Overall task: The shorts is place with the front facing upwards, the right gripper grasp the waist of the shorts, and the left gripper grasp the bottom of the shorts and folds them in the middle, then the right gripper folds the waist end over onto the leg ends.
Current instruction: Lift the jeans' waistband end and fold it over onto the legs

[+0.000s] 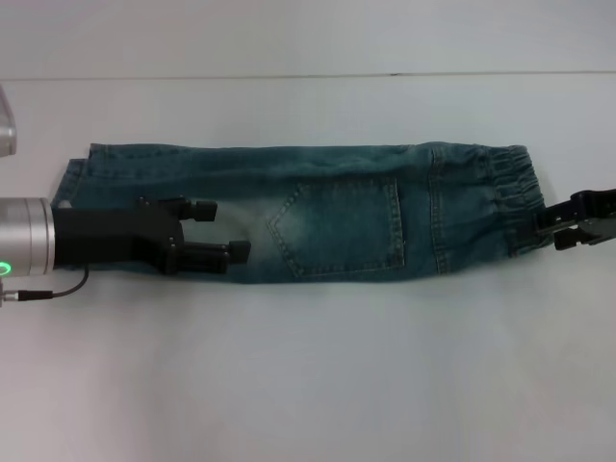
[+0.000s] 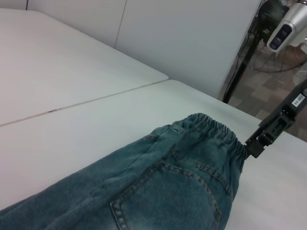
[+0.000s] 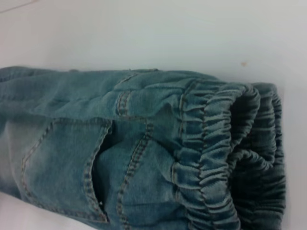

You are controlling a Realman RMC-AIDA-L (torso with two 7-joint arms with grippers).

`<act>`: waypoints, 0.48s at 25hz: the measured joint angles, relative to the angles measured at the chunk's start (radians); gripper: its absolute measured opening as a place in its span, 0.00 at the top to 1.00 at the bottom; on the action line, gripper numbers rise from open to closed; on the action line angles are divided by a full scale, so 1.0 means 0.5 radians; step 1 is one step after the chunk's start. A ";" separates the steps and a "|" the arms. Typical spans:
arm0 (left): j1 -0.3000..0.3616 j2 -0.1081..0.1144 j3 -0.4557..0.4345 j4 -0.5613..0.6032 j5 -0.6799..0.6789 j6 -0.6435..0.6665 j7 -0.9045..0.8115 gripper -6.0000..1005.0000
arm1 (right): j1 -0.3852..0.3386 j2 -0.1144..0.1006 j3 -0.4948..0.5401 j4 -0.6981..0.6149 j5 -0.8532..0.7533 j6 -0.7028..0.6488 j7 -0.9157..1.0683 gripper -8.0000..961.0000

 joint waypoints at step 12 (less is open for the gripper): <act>0.001 0.000 -0.001 0.008 -0.002 -0.026 0.002 0.13 | 0.014 0.029 -0.058 0.047 -0.006 0.155 -0.021 0.30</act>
